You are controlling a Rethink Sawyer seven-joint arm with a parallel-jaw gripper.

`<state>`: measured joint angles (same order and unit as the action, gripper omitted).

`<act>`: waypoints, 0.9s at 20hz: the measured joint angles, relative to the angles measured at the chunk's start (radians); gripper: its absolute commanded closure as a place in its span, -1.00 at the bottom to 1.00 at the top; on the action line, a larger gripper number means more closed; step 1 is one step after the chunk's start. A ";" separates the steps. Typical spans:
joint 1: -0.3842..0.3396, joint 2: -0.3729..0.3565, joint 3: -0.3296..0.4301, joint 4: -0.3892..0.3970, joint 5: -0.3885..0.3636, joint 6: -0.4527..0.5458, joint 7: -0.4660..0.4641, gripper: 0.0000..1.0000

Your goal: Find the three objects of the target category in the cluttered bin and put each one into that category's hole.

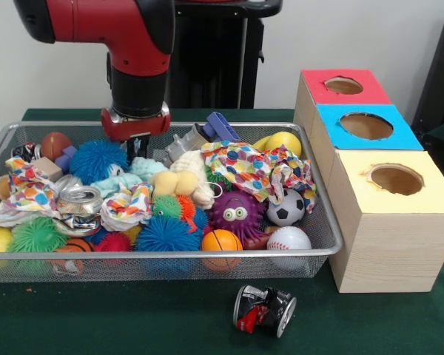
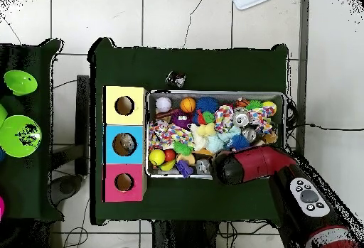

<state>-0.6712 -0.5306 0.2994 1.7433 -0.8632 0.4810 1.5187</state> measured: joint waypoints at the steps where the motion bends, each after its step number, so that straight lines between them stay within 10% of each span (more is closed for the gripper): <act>1: 0.000 -0.001 0.000 0.000 0.001 0.001 0.000 1.00; 18: -0.003 -0.095 -0.009 0.010 0.109 0.280 0.000 1.00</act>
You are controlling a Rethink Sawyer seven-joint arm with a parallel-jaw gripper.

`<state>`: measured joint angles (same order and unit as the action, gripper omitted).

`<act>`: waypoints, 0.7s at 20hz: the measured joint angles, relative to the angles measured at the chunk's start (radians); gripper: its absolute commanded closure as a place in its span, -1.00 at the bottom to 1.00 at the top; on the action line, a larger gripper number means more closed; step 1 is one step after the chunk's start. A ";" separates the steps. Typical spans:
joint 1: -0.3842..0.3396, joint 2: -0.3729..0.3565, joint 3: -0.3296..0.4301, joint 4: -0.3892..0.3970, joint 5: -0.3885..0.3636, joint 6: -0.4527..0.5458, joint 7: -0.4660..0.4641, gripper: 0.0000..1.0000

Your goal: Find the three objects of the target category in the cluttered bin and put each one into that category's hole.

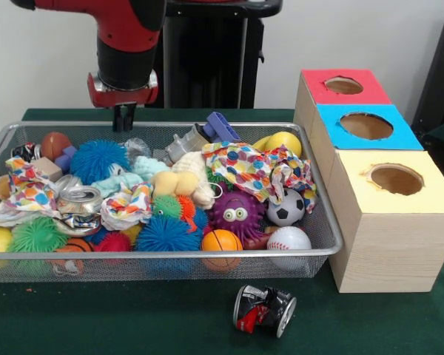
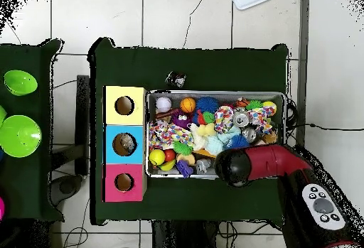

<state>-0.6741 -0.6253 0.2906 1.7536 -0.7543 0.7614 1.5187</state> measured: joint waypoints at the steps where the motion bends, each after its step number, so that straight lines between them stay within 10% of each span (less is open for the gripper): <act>1: -0.001 -0.003 0.000 0.003 0.003 0.014 0.000 1.00; 10: -0.022 -0.026 -0.001 0.016 0.016 0.074 0.000 1.00; 11: -0.025 -0.026 -0.001 0.016 0.016 0.074 0.000 -1.00; 14: -0.025 -0.026 -0.002 0.016 0.015 0.074 0.000 -1.00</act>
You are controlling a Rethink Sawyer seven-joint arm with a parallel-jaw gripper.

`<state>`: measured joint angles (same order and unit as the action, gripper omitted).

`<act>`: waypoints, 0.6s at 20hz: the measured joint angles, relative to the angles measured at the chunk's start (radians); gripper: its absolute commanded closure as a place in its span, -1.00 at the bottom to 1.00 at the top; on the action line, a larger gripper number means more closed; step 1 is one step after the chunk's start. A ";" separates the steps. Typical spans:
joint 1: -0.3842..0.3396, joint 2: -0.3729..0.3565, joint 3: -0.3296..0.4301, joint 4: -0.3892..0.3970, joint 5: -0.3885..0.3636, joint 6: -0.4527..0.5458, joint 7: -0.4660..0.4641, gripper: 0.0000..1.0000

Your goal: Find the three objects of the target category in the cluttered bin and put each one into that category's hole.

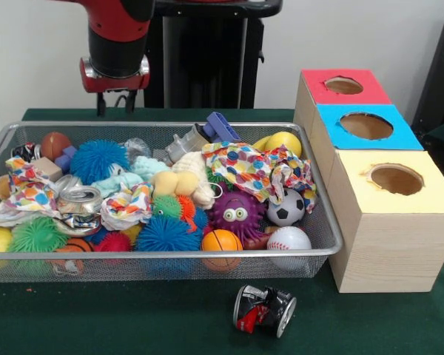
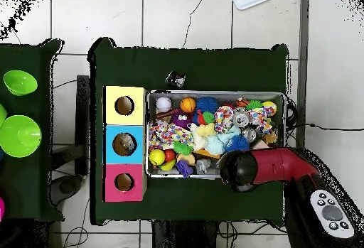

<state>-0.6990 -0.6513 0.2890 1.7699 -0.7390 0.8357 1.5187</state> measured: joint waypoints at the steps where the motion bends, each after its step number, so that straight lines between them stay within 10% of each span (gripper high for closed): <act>1: 0.000 0.000 0.000 0.000 0.000 0.000 0.000 -1.00; 12: 0.000 0.002 -0.047 0.000 0.001 -0.028 0.000 -1.00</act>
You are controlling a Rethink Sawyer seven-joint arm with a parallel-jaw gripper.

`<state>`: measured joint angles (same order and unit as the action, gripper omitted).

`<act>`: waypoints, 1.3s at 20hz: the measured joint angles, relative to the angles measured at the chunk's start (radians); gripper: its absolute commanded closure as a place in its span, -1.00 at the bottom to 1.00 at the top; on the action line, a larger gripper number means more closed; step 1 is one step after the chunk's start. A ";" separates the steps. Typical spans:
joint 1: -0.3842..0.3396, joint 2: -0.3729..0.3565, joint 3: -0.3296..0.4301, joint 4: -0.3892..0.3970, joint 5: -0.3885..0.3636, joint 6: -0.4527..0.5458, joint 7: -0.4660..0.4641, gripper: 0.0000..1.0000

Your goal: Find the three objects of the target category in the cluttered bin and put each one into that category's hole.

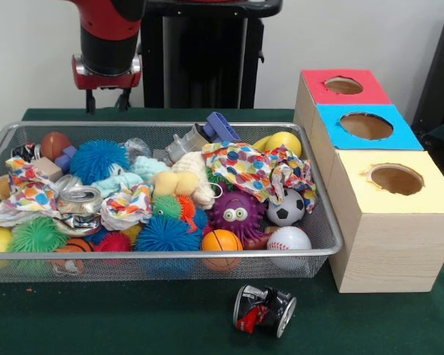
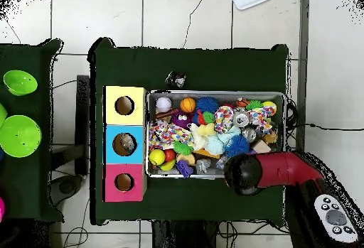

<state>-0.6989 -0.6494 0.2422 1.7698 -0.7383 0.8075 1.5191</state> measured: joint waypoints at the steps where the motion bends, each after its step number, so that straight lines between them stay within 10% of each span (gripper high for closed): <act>1: 0.000 0.000 -0.007 0.000 0.000 -0.011 0.000 -1.00; 26: 0.062 0.055 -0.253 0.003 0.219 -0.268 0.143 -1.00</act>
<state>-0.6372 -0.5944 -0.0111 1.7724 -0.5191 0.5396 1.6623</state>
